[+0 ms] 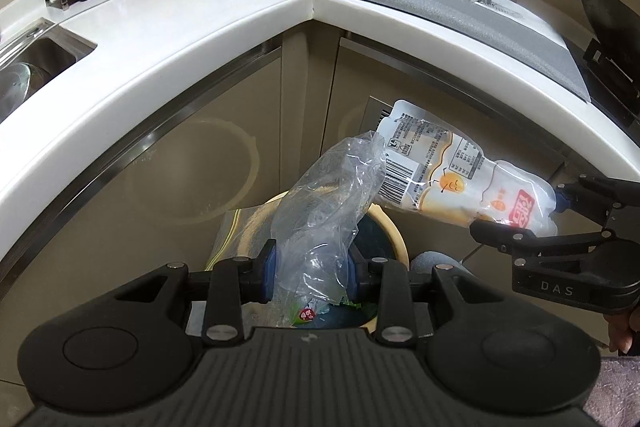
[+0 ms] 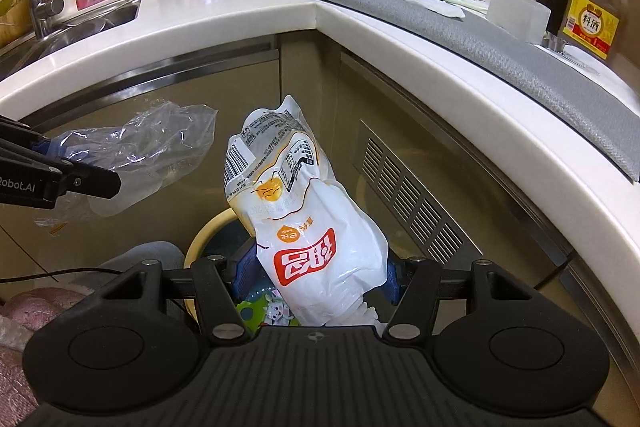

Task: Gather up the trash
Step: 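Carry the clear bag and white pouch down over the bin with both tools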

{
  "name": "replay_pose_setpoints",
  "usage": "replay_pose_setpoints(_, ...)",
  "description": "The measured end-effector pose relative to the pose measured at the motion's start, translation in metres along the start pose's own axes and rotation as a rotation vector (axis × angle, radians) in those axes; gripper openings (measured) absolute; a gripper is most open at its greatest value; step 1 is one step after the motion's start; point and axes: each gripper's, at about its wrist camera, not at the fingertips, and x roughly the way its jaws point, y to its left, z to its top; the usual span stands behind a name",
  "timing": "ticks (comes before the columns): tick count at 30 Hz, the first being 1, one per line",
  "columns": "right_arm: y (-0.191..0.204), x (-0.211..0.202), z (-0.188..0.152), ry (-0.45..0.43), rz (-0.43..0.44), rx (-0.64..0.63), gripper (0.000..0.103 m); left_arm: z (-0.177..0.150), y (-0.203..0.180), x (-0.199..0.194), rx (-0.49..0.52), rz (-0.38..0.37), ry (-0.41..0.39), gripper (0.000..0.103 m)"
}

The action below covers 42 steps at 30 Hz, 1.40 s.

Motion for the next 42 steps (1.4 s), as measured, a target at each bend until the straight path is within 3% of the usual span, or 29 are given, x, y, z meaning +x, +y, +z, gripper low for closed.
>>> replay_pose_setpoints(23,0.001,0.01,0.003,0.039,0.005,-0.001,0.062,0.005,-0.002,0.008,-0.006,-0.001,0.026,0.036)
replay_pose_setpoints(42,0.006,0.052,0.009,0.147,-0.012,-0.026,0.062,0.015,0.008,0.047,-0.055,-0.011,0.107,0.036)
